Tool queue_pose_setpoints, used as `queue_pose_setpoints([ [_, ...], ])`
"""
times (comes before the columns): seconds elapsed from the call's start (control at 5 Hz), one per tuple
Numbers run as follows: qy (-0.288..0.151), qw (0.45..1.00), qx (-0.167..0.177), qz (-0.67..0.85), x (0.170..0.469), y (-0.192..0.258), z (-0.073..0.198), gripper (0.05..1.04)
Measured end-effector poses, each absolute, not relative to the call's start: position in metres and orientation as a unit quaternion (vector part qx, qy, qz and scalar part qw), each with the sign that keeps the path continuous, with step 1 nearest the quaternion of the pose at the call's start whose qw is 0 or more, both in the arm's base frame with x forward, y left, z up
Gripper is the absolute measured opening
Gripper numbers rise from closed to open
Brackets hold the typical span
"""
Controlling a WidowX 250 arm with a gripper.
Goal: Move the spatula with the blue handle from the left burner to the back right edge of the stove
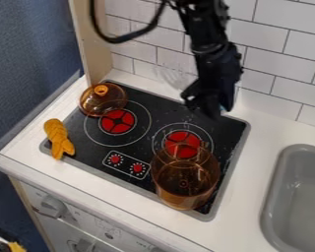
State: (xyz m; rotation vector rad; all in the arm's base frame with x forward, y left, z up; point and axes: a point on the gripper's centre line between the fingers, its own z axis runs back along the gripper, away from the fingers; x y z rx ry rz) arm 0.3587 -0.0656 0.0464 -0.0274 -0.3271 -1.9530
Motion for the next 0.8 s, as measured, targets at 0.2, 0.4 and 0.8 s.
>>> queue_pose_setpoints([
  [0.2,-0.134,0.569,-0.011,-0.811,0.372,-0.071,0.031,0.324],
  [0.4,-0.124,0.587,-0.012,-0.8,0.379,-0.071,0.019,0.324],
  [0.8,-0.116,0.617,-0.029,-0.778,0.382,-0.072,-0.006,0.324],
])
